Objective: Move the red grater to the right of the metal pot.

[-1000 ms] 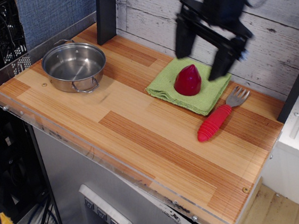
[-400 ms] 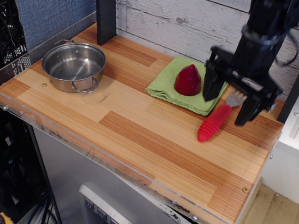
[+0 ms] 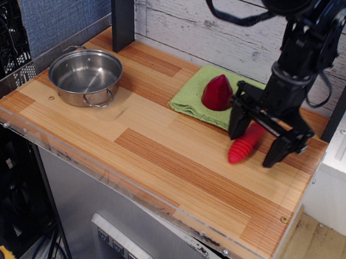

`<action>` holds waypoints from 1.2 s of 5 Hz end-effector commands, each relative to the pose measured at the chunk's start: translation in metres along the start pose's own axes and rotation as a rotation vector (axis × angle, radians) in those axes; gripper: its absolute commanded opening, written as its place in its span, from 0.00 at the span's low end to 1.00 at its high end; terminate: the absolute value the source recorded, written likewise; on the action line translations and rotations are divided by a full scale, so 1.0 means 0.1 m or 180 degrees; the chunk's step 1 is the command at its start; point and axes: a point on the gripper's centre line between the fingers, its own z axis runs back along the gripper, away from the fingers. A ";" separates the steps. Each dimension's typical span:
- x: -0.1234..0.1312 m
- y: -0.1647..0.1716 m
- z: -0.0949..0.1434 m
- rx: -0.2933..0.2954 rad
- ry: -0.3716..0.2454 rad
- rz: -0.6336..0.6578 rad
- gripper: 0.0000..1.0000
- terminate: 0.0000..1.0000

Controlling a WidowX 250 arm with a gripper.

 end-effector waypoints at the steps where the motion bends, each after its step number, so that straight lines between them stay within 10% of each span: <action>1: -0.02 0.05 -0.20 0.0022 0.0112 0.0000 1.00 0.00; 2: -0.02 0.07 -0.26 0.0021 0.0132 0.0017 0.00 0.00; 4: -0.04 0.13 -0.24 -0.0014 0.0149 -0.0018 0.00 0.00; 6: -0.23 0.22 0.32 -0.0186 -0.0180 -0.0086 0.00 0.00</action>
